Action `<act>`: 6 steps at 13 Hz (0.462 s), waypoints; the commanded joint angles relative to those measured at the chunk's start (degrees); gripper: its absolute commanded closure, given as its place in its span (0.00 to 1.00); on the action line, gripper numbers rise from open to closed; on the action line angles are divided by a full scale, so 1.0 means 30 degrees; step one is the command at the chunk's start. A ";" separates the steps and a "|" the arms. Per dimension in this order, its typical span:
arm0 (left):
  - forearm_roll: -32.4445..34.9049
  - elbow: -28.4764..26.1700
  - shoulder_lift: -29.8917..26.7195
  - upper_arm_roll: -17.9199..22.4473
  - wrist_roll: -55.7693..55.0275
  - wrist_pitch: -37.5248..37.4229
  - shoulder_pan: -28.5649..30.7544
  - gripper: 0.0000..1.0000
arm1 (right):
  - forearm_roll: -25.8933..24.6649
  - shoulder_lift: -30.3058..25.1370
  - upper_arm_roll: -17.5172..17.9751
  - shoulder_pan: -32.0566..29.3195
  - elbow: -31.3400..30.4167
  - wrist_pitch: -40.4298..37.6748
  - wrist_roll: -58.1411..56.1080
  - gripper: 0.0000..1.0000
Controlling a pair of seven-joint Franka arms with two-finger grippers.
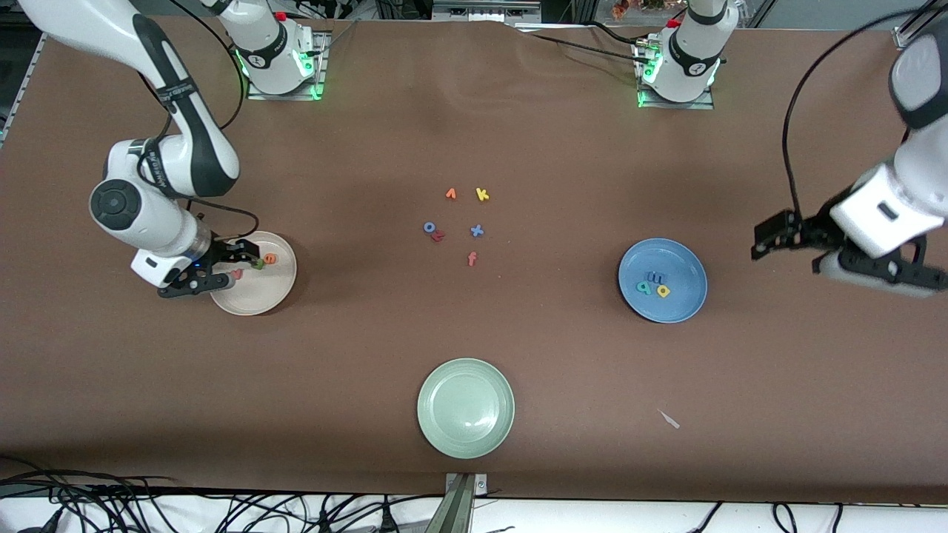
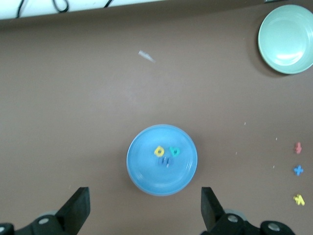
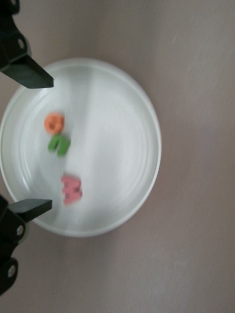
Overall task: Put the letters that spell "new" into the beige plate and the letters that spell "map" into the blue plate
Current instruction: 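Release the pink M on the cream plate while the left gripper withdraws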
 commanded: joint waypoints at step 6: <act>0.2233 -0.3306 -0.3045 0.0807 0.0278 0.0294 -0.0049 0.00 | 0.0221 -0.0434 0.0861 0.0006 0.1292 -0.2487 0.1420 0.00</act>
